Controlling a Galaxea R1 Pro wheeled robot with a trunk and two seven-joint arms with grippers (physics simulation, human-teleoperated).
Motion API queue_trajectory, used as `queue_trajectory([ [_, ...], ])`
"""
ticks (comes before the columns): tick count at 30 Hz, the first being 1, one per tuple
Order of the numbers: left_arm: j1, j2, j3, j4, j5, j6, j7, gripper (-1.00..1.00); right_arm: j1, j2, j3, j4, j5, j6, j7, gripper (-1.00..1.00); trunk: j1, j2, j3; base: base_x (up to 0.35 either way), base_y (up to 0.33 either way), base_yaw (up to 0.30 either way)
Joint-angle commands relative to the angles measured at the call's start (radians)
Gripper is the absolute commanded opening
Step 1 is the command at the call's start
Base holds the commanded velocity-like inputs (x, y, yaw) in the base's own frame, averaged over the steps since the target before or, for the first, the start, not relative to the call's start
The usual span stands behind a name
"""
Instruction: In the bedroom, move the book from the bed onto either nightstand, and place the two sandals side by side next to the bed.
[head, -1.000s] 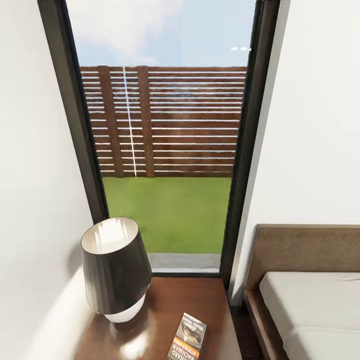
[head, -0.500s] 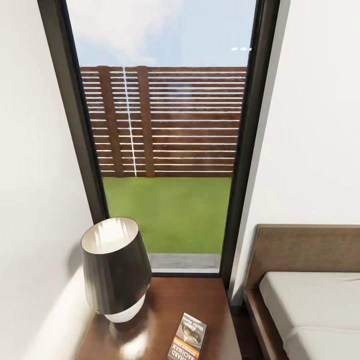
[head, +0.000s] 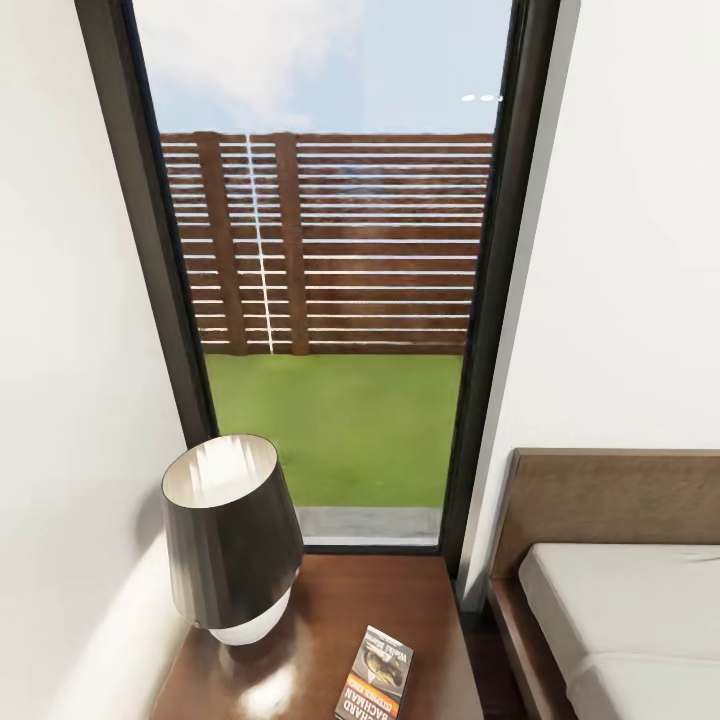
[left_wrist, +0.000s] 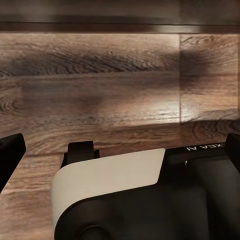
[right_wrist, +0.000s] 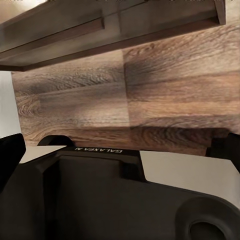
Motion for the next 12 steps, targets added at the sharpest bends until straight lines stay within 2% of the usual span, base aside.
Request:
queue_trajectory([
  [1, -0.001, 0.0, 0.009, 0.001, -0.01, -0.003, -0.003, 1.0, -0.001, -0.001, -0.007, 0.003, 0.002, 0.0, 0.003, 1.0, 0.0, -0.001, -0.001, 0.0, 0.0, 0.0],
  [12, -0.001, -0.001, 0.009, 0.001, -0.01, -0.003, -0.003, 1.0, -0.002, 0.0, -0.007, 0.003, 0.002, 0.0, 0.003, 1.0, 0.0, -0.001, -0.001, 0.0, 0.0, 0.0],
])
